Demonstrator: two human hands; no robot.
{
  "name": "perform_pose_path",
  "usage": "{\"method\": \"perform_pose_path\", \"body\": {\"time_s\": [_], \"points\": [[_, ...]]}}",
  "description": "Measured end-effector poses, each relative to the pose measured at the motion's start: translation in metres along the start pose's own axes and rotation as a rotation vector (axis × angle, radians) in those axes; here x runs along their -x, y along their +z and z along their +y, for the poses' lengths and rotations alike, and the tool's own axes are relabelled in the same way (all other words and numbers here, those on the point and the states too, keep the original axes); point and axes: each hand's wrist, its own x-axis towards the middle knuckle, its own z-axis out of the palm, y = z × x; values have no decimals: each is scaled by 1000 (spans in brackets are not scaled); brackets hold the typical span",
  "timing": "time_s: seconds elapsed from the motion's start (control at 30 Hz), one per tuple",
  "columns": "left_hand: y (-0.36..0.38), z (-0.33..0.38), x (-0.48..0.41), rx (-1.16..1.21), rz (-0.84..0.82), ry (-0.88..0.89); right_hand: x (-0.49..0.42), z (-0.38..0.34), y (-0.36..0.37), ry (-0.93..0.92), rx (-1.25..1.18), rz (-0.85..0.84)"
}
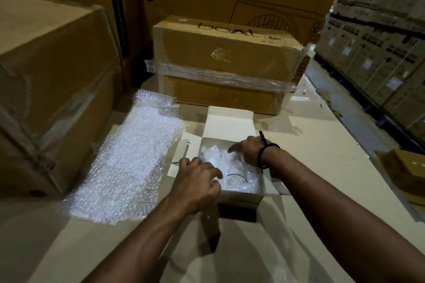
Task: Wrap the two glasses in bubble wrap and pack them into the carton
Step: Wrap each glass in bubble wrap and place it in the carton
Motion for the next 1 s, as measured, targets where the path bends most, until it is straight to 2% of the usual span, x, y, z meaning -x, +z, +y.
{"method": "perform_pose_path", "body": {"time_s": [0.13,0.23,0.33,0.4,0.5,0.6,0.73,0.8,0.9,1.0], "points": [[10,-8,2,-49,-133,18,-2,-9,4,-53,92,-93],[9,-7,0,-32,-205,-21,0,-12,-3,-77,137,-83],[4,-5,0,84,-166,-64,1,-10,-6,-131,79,-1],[4,-3,1,65,-137,-54,1,-12,-6,-144,51,13],[6,2,-3,-50,-221,-69,-3,-18,4,-108,53,-34],[3,5,-8,-69,-259,-90,-9,-23,13,-79,8,-25],[-3,0,-12,55,-132,-109,-8,-17,4,-14,-37,-1],[-6,-1,-18,14,-79,-110,-9,-16,2,37,-55,-5],[-7,4,-28,-93,-179,-77,-15,-23,8,109,-81,-76],[-7,9,-38,-164,-264,-90,-21,-30,12,146,-61,-59]]}}
